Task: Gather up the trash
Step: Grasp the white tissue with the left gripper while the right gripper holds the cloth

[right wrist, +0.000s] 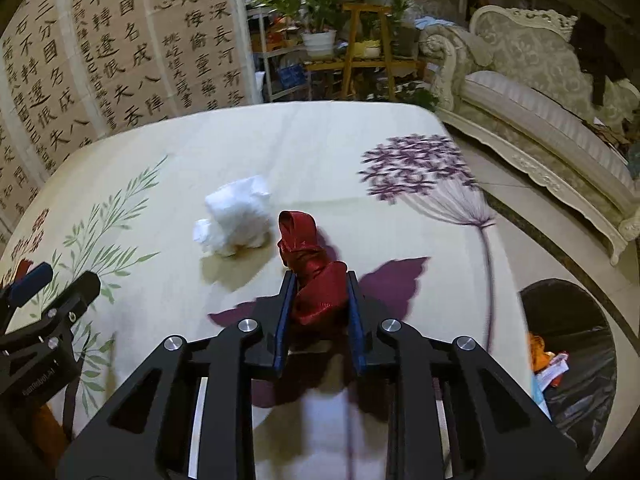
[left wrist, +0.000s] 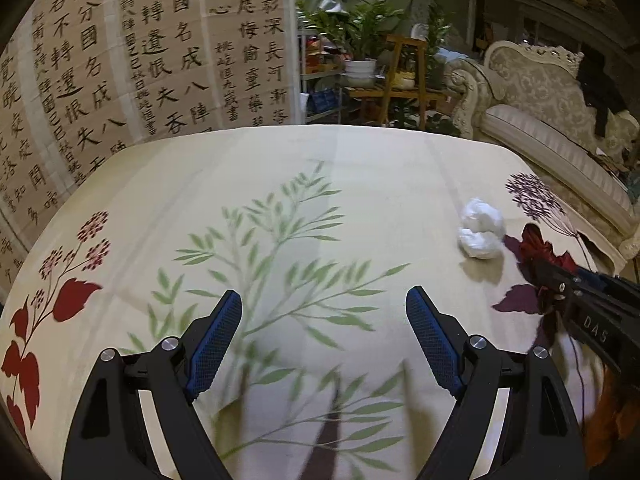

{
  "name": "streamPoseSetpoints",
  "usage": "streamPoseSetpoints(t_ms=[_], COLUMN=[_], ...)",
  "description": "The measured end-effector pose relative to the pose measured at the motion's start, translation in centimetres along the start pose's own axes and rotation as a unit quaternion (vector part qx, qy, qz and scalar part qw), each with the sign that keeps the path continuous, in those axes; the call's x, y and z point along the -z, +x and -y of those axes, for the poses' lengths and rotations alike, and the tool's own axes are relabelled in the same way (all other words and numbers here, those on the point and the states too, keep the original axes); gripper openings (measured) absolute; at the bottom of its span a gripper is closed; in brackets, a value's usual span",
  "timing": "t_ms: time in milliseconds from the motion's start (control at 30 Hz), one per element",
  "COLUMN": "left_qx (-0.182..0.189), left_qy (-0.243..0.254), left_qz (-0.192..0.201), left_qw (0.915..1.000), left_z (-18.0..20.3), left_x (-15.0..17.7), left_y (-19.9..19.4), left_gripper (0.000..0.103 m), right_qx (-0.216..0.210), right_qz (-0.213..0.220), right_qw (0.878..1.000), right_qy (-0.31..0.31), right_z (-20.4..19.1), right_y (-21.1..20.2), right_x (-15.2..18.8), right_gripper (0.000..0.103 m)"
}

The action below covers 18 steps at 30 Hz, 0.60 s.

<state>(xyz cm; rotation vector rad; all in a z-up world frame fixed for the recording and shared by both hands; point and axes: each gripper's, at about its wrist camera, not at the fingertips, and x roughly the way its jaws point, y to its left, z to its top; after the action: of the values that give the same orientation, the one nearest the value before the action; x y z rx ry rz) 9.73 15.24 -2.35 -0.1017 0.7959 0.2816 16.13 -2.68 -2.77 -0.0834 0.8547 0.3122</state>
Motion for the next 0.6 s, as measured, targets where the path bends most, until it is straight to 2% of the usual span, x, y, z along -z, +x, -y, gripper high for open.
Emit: streamPoseSetpoints(t_ms=[367, 600], left_qx=[0.049, 0.058], left_qy=[0.035, 0.055], left_qz=[-0.003, -0.013], left_qw=[0.9982, 0.9967], left_z=[5.5, 8.5], left_x=[-2.3, -3.8], left_y=[1.2, 3.5], left_gripper=[0.082, 0.082], right_qx=[0.030, 0.033], right_qz=[0.020, 0.022], right_qw=[0.998, 0.997], right_qy=[0.048, 0.064], right_z=[5.9, 7.9], right_y=[-0.4, 0.1], right_x=[-1.3, -1.7], right_gripper=[0.023, 0.023])
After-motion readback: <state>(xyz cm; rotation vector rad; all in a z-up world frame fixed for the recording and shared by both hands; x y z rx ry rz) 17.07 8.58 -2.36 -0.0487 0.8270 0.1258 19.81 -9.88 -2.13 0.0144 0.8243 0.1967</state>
